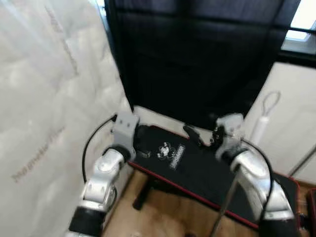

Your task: Sweep floor

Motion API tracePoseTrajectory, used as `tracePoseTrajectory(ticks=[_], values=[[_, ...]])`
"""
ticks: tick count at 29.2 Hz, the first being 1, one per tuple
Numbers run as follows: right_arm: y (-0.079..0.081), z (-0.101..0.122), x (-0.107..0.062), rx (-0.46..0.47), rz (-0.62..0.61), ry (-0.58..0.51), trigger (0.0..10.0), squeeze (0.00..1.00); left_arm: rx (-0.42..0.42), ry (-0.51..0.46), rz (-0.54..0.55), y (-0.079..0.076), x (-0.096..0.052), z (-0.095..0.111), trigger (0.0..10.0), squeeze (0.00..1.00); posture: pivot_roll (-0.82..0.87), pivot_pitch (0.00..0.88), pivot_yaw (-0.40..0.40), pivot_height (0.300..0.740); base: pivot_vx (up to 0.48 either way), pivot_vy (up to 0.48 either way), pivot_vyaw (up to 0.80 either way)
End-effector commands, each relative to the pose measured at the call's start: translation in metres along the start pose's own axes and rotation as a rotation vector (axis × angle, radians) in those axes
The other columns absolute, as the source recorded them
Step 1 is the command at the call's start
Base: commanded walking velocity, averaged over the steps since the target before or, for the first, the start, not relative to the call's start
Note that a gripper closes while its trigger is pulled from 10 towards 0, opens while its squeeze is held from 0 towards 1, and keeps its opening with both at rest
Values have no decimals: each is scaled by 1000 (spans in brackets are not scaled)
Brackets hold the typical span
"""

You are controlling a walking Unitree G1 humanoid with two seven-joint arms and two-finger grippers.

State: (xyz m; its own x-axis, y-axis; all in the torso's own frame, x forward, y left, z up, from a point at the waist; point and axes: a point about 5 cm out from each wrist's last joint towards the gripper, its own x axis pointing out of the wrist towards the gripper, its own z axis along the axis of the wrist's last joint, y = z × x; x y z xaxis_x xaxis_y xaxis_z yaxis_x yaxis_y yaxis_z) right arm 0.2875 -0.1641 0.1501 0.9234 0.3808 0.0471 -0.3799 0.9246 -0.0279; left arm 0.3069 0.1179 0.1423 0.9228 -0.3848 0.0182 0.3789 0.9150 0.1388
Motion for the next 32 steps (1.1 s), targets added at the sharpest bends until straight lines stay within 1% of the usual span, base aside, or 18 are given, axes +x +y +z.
tracePoseTrajectory(ticks=[1,10,11,15,17,19,20,22,23,24,25,26,27,28,29,30,32], values=[[-4,-2,-2,29,-35,9,10000,0,15,22,-14,-2,-2,-5,10000,0,-149,40,-126,740,0,0,0],[-10,-1,-3,50,-104,2,10000,0,31,23,-26,-3,-4,-5,10000,0,-142,44,-119,740,0,0,0],[-9,0,-5,54,-111,0,10000,0,29,18,-24,-2,-5,-3,10000,0,-134,60,-119,740,0,0,0],[-8,3,-6,58,-115,-7,10000,0,27,8,-16,0,-8,0,10000,0,-129,77,-119,740,0,0,0],[-6,7,-8,58,-118,-16,10000,0,26,-4,-16,-2,-12,3,10000,0,-127,112,-132,740,0,0,0],[-6,9,-9,57,-121,-18,10000,0,21,-5,-16,-3,-14,4,10000,0,-127,112,-132,740,0,0,0],[-8,11,-9,48,-129,-18,10000,0,0,-6,-24,-5,-16,4,10000,0,-127,137,-146,740,0,0,0],[-10,12,-10,43,-136,-17,10000,0,-14,-6,-31,-6,-17,4,10000,0,-127,137,-146,740,0,0,0],[-13,14,-10,33,-155,-17,10000,0,-17,-2,-29,-7,-19,4,10000,0,-126,156,-157,740,398,0,0],[-23,16,-9,22,-202,-5,10000,0,-31,-18,-33,-11,-23,7,10000,0,-126,176,-165,740,341,0,0],[-23,16,-9,22,-202,-5,10000,0,-31,-18,-33,-11,-23,7,10000,0,-126,176,-165,740,341,0,0],[-27,17,-9,20,-222,1,10000,0,-38,-26,-38,-13,-25,8,10000,0,-126,176,-165,740,341,0,0],[-33,16,-10,4,-252,27,10000,0,-46,-28,-45,-15,-27,10,10000,0,-120,197,-176,740,0,0,-800],[-33,16,-10,4,-252,27,10000,0,-46,-28,-45,-15,-27,10,10000,0,-120,197,-176,740,0,0,-800],[-36,15,-11,-8,-272,46,10000,0,-50,-26,-49,-17,-29,10,10000,0,-120,197,-176,740,0,0,-800],[-41,14,-12,-26,-293,59,10000,0,-52,-25,-48,-18,-31,11,10000,0,-116,216,-180,740,0,0,-800],[-48,14,-12,-7,-310,60,10000,0,-55,-22,-50,-21,-36,11,10000,0,-113,229,-182,740,0,0,-800]])
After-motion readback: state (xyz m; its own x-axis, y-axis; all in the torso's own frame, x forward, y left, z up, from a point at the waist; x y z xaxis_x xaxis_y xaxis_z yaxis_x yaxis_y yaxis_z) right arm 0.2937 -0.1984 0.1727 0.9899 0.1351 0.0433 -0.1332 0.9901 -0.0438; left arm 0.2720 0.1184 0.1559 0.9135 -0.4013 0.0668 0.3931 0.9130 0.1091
